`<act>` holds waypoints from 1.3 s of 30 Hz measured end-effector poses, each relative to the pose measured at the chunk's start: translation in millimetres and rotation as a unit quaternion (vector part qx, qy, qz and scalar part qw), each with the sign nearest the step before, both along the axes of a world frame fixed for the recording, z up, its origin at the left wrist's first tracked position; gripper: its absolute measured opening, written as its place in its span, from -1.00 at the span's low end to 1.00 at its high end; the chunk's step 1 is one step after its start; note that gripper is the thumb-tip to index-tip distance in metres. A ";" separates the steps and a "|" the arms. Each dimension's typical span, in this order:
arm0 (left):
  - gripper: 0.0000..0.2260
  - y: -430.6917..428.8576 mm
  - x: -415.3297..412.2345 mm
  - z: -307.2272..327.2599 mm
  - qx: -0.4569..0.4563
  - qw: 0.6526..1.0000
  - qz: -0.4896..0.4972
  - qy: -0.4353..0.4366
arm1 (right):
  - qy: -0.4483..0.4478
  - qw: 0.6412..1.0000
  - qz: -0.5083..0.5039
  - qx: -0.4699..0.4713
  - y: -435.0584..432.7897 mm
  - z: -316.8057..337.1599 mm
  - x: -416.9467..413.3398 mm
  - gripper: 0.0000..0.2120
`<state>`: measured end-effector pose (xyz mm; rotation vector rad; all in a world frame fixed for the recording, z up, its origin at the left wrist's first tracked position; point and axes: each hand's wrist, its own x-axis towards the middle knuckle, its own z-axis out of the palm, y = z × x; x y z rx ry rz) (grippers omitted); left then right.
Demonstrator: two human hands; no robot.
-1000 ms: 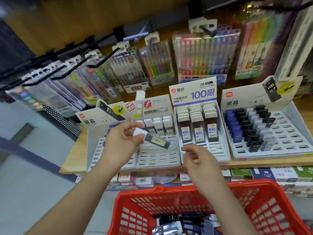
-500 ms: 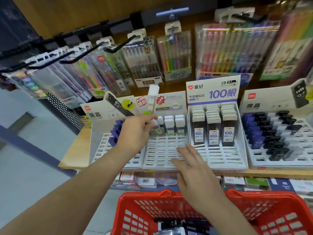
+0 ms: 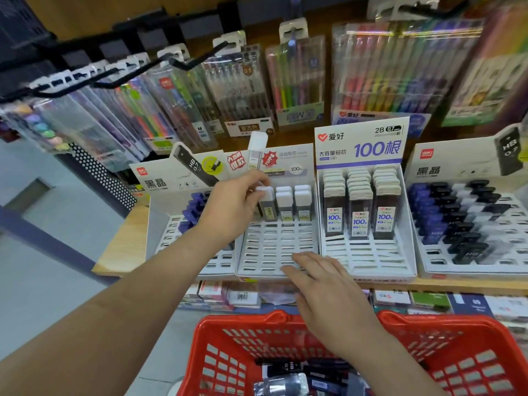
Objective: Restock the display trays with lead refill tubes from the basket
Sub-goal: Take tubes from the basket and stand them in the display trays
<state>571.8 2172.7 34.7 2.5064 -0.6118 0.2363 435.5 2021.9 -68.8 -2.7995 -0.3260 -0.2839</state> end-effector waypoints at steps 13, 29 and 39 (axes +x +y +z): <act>-0.85 5.6 7.3 6.2 0.040 0.998 -0.021 -0.038 | -0.035 0.999 -0.003 0.003 0.4 -5.4 0.4 -0.46; -0.76 14.4 12.5 30.4 0.188 0.977 -0.090 -0.033 | -0.022 0.999 -0.017 0.017 3.9 -1.6 -0.1 -0.43; -0.82 8.0 22.1 30.9 0.353 0.927 -0.087 -0.091 | -0.067 0.995 -0.063 -0.035 19.7 -5.0 -6.0 -0.37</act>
